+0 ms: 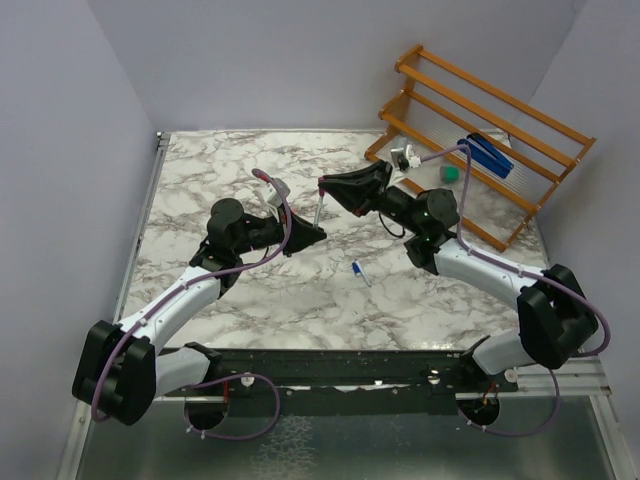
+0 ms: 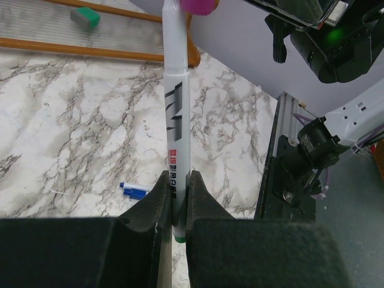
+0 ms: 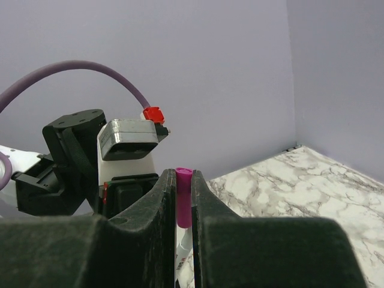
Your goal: Insert the pens into the pen caps
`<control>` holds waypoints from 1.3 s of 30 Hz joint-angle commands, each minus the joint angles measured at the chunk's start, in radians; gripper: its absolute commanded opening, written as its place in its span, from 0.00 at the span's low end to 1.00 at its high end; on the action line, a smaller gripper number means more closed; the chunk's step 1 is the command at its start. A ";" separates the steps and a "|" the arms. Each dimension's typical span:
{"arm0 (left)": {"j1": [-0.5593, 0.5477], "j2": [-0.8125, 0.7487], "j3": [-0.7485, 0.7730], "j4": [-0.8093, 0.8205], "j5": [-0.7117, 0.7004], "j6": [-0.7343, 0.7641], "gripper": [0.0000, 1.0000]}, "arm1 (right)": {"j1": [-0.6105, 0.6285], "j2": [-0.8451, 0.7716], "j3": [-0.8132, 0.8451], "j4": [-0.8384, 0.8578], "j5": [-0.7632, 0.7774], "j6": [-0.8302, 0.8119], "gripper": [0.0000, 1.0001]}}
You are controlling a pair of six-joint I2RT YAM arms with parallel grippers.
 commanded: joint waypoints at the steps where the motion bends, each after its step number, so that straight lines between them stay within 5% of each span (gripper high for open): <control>1: -0.001 -0.014 -0.010 0.030 0.045 -0.006 0.00 | -0.001 0.012 -0.007 0.078 -0.010 0.005 0.01; 39: -0.001 -0.013 -0.008 0.030 0.062 -0.005 0.00 | -0.003 0.041 -0.023 0.160 0.054 -0.063 0.01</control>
